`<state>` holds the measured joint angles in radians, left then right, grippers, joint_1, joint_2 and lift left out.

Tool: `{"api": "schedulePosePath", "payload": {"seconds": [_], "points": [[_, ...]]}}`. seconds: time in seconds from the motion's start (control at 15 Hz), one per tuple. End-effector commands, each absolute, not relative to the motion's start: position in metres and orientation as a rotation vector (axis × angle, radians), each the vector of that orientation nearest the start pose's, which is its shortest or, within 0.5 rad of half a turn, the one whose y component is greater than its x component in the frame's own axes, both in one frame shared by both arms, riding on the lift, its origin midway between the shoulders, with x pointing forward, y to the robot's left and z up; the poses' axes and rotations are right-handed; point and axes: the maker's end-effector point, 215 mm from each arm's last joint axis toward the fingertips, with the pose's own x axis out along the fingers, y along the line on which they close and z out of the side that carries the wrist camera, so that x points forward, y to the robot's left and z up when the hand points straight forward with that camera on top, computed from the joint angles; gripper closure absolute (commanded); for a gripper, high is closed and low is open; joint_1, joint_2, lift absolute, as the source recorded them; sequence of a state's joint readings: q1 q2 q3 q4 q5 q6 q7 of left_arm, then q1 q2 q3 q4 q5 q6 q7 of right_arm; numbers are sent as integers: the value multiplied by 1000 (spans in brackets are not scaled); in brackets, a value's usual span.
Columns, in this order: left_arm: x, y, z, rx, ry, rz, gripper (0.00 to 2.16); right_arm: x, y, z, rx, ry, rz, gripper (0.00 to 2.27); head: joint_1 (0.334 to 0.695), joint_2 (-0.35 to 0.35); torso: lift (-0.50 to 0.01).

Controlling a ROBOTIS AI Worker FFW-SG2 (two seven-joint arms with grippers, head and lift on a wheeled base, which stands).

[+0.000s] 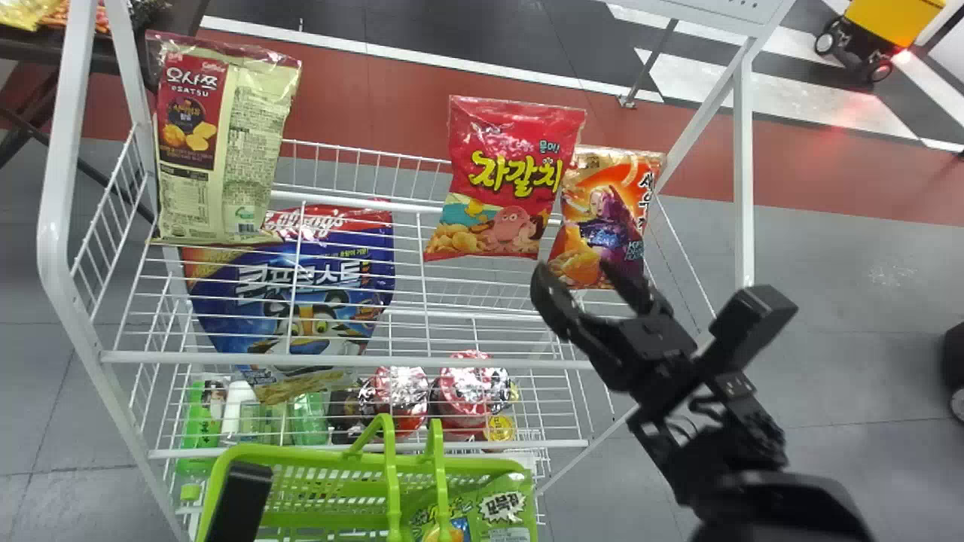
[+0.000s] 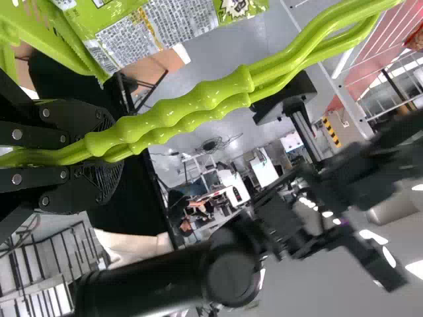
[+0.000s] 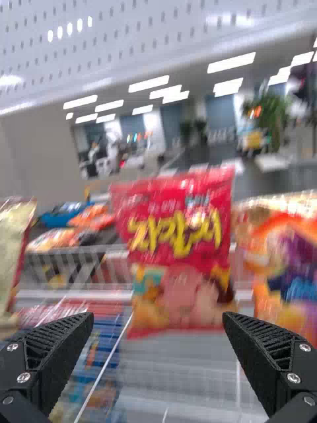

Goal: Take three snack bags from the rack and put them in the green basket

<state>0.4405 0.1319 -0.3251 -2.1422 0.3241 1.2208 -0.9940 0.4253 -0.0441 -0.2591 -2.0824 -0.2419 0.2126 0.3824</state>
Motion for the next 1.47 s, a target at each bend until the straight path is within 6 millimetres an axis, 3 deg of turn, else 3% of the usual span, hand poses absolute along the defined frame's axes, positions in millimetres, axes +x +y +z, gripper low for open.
{"api": "schedulePosePath", "payload": {"seconds": [0.0,0.4,0.6,0.73,0.8,0.87,0.93,1.13,1.4], "points": [[145,-84,-411,-688,1046,-1408,1804,499,-280,-315,76,-20,166,87,695,-350,-7],[143,-81,-411,-696,1050,-1400,1804,582,-277,-333,1,-16,99,87,695,-350,-7],[143,-81,-411,-696,1050,-1400,1804,602,-281,-353,14,40,113,87,695,-350,-7],[144,-80,-412,-693,1050,-1398,1804,609,-269,-366,25,87,157,188,695,-350,-7],[144,-81,-411,-694,1049,-1401,1804,611,-257,-371,28,107,193,481,695,-350,-7],[144,-81,-411,-694,1050,-1400,1804,611,-245,-374,24,120,232,1379,695,-350,-7],[144,-81,-411,-694,1050,-1400,1804,609,-240,-385,34,159,243,2003,695,-350,-7],[144,-78,-412,-693,1052,-1398,1804,596,-233,-372,37,130,279,2135,695,-350,-7],[143,-77,-413,-692,1054,-1397,1804,557,-234,-335,19,64,280,2145,695,-350,-7]]}}
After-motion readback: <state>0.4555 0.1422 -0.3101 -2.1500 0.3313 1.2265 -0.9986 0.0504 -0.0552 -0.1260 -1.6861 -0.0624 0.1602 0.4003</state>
